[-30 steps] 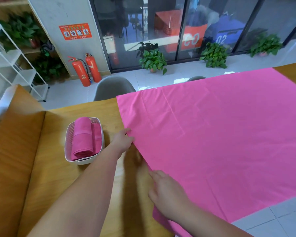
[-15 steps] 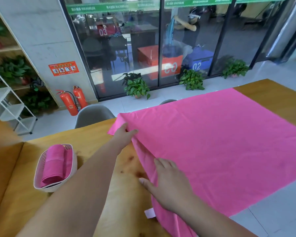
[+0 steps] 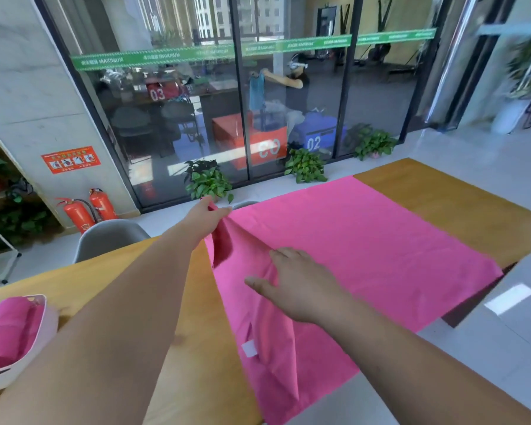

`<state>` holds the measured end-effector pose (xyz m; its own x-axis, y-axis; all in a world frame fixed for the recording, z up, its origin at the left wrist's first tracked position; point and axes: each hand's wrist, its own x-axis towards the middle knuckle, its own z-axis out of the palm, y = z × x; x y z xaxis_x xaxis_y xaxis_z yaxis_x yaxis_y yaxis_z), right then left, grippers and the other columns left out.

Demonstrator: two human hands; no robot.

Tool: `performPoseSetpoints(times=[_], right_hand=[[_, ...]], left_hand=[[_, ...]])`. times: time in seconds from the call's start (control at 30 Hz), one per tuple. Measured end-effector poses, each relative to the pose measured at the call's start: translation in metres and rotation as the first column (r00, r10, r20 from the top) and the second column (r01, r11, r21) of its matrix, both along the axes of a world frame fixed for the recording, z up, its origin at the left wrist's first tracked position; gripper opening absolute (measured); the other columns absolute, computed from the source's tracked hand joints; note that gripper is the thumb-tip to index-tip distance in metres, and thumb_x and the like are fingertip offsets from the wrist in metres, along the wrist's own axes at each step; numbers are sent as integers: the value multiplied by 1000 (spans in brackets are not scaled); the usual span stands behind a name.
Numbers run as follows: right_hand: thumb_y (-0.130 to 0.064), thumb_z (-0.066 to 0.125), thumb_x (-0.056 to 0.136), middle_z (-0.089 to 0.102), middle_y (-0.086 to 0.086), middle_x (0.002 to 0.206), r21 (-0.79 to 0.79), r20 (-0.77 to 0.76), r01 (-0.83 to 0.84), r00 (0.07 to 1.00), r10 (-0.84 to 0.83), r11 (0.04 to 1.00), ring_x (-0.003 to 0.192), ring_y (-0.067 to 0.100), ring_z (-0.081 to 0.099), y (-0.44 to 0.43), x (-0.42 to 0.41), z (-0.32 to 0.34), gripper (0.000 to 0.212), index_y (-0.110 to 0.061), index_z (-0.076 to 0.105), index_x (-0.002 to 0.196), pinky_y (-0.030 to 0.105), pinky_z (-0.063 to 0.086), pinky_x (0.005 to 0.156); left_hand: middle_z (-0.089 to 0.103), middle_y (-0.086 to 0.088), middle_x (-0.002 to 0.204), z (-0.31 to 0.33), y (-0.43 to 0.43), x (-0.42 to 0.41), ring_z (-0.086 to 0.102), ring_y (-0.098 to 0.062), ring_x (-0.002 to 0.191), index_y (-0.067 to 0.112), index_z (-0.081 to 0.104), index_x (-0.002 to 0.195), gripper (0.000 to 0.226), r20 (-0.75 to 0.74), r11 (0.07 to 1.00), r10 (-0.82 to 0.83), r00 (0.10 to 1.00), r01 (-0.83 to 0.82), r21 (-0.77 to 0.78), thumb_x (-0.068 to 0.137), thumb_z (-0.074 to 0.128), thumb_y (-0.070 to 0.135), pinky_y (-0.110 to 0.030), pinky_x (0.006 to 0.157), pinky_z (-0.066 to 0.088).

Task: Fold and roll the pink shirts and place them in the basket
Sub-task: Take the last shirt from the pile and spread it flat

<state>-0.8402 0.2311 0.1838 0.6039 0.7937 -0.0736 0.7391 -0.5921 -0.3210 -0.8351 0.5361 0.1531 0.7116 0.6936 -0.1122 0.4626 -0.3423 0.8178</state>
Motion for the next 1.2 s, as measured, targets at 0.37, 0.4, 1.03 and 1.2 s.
performPoseSetpoints(times=[0.37,0.4,1.03,1.2], right_hand=[[-83,36,96,30,-1,168,6,-14,56,998,-56,998,146,26,43,-77,93,32,92,-19,33,162,51,44,114],[-83,36,96,31,-2,167,5,-16,66,998,-66,998,146,26,44,-82,102,32,91,-19,33,162,51,44,113],[-81,35,98,21,-3,174,-6,-59,137,989,-137,991,155,19,32,-166,343,10,94,-19,24,167,44,35,124],[-78,36,99,20,-3,175,-27,-114,169,979,-171,985,158,17,27,-189,402,-10,92,-19,24,168,42,29,127]], left_hand=[[48,-5,154,34,-68,114,50,-27,132,15,44,155,76,39,996,-61,997,58,74,96,68,57,-36,98,37],[43,-3,159,36,-76,125,47,-26,136,15,43,155,77,42,995,-71,997,68,75,96,68,58,-36,101,35],[49,-1,127,8,-171,415,52,-26,119,13,42,154,76,57,977,-213,975,212,21,96,72,52,-36,100,41],[38,-10,165,-14,-198,483,43,-30,144,17,20,169,96,39,967,-253,967,254,-36,95,73,50,-40,113,39]])
